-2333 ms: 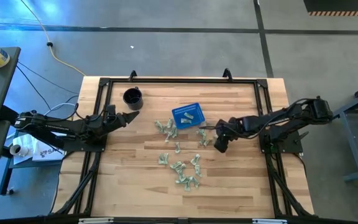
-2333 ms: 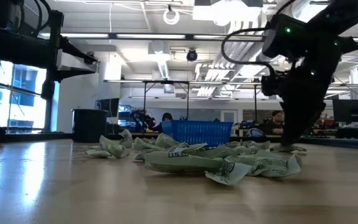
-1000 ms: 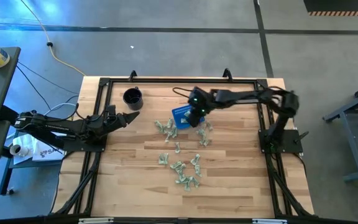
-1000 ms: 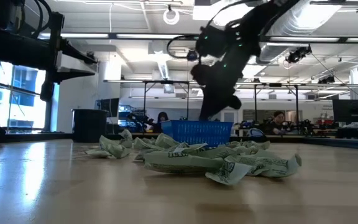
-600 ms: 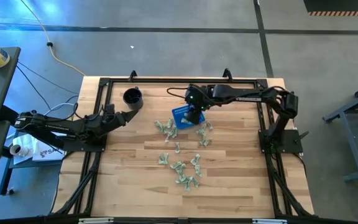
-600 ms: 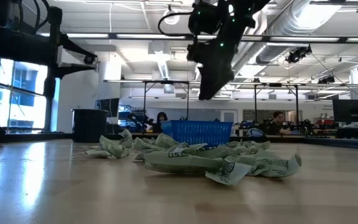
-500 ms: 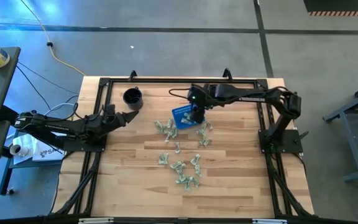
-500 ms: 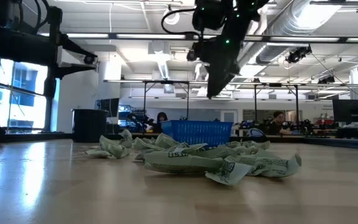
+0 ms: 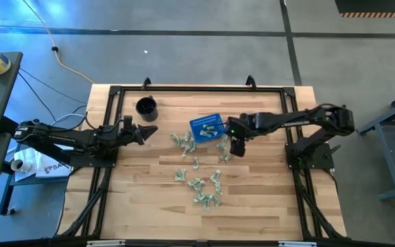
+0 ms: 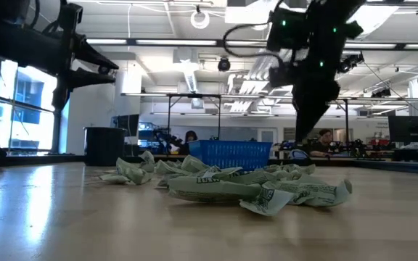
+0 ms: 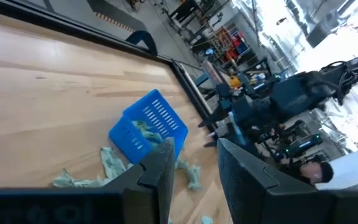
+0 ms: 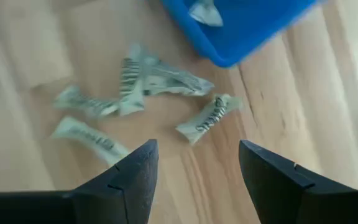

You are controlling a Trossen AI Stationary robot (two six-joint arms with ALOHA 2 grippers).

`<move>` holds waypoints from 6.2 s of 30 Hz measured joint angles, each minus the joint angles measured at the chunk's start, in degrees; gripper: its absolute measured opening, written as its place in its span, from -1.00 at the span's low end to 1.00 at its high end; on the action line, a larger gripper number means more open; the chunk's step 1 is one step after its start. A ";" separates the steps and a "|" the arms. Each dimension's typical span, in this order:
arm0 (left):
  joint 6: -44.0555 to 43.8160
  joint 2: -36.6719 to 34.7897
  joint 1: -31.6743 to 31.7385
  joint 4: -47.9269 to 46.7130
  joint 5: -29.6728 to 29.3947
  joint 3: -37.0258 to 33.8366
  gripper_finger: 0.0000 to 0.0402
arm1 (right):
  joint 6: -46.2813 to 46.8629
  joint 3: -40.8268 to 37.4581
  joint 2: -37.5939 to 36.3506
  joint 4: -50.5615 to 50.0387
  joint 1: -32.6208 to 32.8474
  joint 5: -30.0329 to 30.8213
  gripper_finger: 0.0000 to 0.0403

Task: Pick and place Stevia / Truvia into bins
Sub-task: Put the green stevia packet into the blue bin

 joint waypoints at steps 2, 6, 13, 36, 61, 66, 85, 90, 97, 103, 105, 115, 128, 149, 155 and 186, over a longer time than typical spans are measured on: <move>-1.07 -0.04 -0.01 0.21 0.03 0.02 -0.22 | 4.91 -2.23 1.01 2.89 -0.98 -0.57 0.06; -2.90 -0.01 0.00 0.33 0.04 0.02 -0.22 | 11.10 -6.75 2.46 11.70 -1.79 -1.94 0.07; -4.12 -0.08 -0.01 0.50 0.07 0.02 -0.22 | 17.36 -10.74 2.51 17.27 -1.81 3.08 0.00; -4.52 -0.08 -0.01 -2.72 -0.48 0.02 -0.22 | 17.02 -0.19 0.71 7.95 -0.95 -6.57 -0.95; -4.30 -0.08 -0.01 -3.51 2.55 0.02 -0.22 | 8.34 21.19 15.17 4.14 -9.51 -11.11 -0.63; -4.33 -0.08 0.00 -3.61 3.43 0.02 -0.22 | 8.08 21.15 12.68 2.98 -8.21 -6.08 -0.24; -1.31 1.43 -0.01 -6.08 7.10 -0.02 -0.22 | -6.36 10.50 6.60 -12.18 7.66 -2.96 0.12; -1.50 1.43 0.01 -5.92 7.16 -0.02 -0.22 | -6.70 5.51 6.60 -3.37 10.79 -3.75 0.12; -1.53 1.43 0.01 -5.98 7.21 -0.02 -0.22 | -7.30 -0.79 6.60 5.51 11.57 -6.32 0.12; -1.57 1.43 0.01 -6.00 7.19 -0.02 -0.22 | -9.54 -3.87 6.60 12.20 10.62 -6.24 0.12; -2.19 1.43 0.01 -6.04 7.17 -0.02 -0.22 | -9.83 -4.39 6.60 12.81 10.05 -6.47 0.12; -4.22 1.43 -0.01 -6.04 6.56 -0.02 -0.22 | -9.04 -6.35 9.34 13.06 7.14 -11.32 -0.18; -4.52 1.43 0.01 -6.11 4.18 -0.02 -0.22 | 0.34 -0.28 8.59 0.85 7.35 -12.40 -0.91; -4.41 1.43 0.01 -7.40 7.06 -0.02 -0.22 | -1.60 24.23 18.14 1.54 -9.88 -12.28 -0.59; -5.39 1.41 -0.01 -5.69 8.30 -0.02 -0.22 | -3.02 26.07 16.03 -0.48 -7.39 -8.58 -0.20; -28.67 39.92 -15.17 -49.31 8.14 38.75 -0.52 | 24.98 -10.69 -14.29 -2.16 19.41 9.49 -0.09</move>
